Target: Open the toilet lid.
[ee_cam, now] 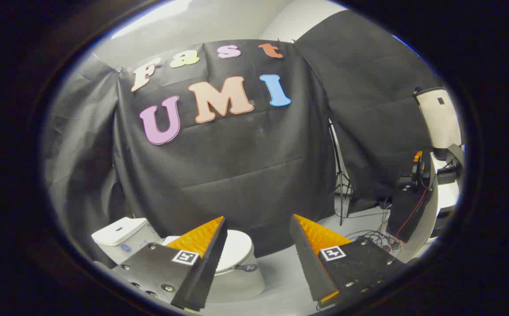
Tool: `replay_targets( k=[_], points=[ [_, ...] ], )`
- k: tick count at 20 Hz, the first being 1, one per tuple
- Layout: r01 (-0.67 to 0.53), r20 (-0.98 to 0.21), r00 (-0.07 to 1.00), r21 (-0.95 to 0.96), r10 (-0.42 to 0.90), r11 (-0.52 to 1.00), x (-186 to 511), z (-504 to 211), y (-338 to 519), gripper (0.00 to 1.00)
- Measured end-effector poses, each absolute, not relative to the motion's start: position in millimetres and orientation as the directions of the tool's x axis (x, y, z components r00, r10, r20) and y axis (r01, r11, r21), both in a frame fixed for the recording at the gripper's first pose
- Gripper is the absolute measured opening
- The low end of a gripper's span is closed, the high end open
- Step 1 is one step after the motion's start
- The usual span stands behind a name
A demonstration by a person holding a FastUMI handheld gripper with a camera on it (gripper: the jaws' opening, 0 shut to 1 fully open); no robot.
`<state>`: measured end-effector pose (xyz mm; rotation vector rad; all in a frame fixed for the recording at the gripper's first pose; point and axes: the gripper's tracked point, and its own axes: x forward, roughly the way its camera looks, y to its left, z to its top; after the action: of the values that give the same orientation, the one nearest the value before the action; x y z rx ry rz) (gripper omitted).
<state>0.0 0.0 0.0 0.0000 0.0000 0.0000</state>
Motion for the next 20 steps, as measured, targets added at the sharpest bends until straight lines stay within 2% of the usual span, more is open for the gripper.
replay_targets(
  k=[20],
  points=[
    [-0.003,0.001,1.000,0.006,0.003,1.000,2.8,0.2,1.5,0.85]
  ],
)
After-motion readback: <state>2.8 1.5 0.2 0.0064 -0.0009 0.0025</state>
